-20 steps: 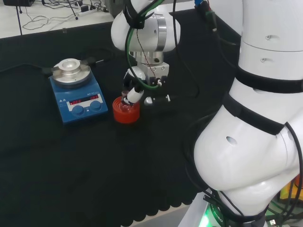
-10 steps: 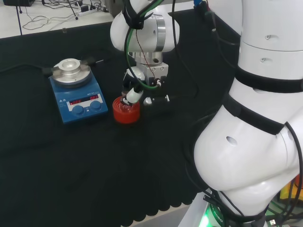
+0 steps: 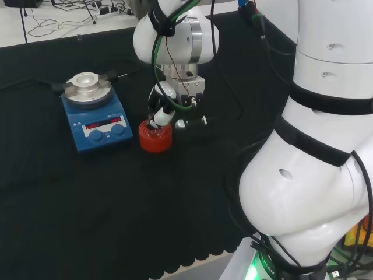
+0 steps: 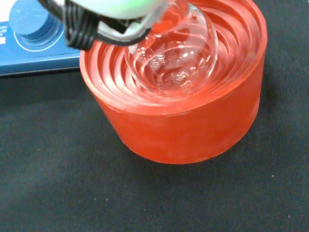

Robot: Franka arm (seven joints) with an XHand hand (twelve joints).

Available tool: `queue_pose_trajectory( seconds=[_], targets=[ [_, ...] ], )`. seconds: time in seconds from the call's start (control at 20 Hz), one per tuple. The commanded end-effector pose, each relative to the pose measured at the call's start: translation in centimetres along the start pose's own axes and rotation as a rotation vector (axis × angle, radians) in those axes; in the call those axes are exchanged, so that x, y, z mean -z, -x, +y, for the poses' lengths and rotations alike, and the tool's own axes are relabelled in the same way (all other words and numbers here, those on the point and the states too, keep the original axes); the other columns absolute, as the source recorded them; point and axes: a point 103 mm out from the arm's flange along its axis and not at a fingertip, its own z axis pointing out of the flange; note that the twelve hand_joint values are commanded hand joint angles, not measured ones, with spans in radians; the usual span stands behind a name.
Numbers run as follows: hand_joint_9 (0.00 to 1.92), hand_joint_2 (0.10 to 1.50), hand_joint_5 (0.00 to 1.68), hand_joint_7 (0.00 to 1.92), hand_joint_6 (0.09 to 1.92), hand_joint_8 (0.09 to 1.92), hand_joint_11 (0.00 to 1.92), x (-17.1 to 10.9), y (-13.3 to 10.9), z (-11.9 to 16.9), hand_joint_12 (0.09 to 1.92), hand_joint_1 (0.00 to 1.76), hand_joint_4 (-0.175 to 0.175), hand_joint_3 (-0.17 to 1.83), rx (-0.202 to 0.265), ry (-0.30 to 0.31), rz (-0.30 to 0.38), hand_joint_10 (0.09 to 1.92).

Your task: Pick up the round-bottom flask.

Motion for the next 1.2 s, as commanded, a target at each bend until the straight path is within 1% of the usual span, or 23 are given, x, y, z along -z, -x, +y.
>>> queue_pose_trajectory(
  seconds=[0.05, 0.25, 0.35, 0.4, 0.5, 0.6, 0.85, 1.0, 1.2],
  targets=[
    [0.62, 0.70, 1.18, 0.38, 0.83, 0.65, 0.29, 0.6, -0.3, 0.0, 1.35, 1.12, 0.091, 0.64, -0.014, 0.004, -0.038, 0.60],
    [0.65, 0.68, 1.19, 0.41, 0.84, 0.66, 0.31, 2.0, -0.5, -0.2, 1.35, 1.12, 0.086, 0.69, -0.018, 0.004, -0.031, 0.59],
    [0.65, 0.68, 1.19, 0.41, 0.84, 0.66, 0.31, 2.4, -0.5, -0.3, 1.35, 1.12, 0.087, 0.69, -0.022, 0.012, -0.027, 0.59],
    [0.65, 0.68, 1.19, 0.41, 0.84, 0.66, 0.31, 3.0, -0.6, -0.3, 1.35, 1.12, 0.088, 0.70, -0.025, 0.014, -0.023, 0.59],
    [0.65, 0.68, 1.19, 0.41, 0.84, 0.66, 0.32, 5.2, -1.0, -0.7, 1.35, 1.12, 0.089, 0.70, -0.031, 0.016, -0.027, 0.59],
    [0.66, 0.67, 1.19, 0.41, 0.85, 0.66, 0.32, 7.3, -1.5, -1.1, 1.35, 1.12, 0.102, 0.71, -0.038, 0.016, -0.036, 0.59],
    [0.66, 0.66, 1.19, 0.42, 0.86, 0.66, 0.31, 11.0, -2.4, -1.1, 1.35, 1.12, 0.111, 0.73, -0.058, 0.015, -0.054, 0.59],
    [0.66, 0.66, 1.19, 0.42, 0.86, 0.66, 0.31, 12.8, -3.2, -0.7, 1.35, 1.12, 0.114, 0.73, -0.055, 0.024, -0.063, 0.58],
    [0.66, 0.66, 1.18, 0.42, 0.86, 0.66, 0.30, 14.7, -4.5, 0.4, 1.35, 1.12, 0.126, 0.73, -0.041, 0.033, -0.070, 0.58]
  ],
)
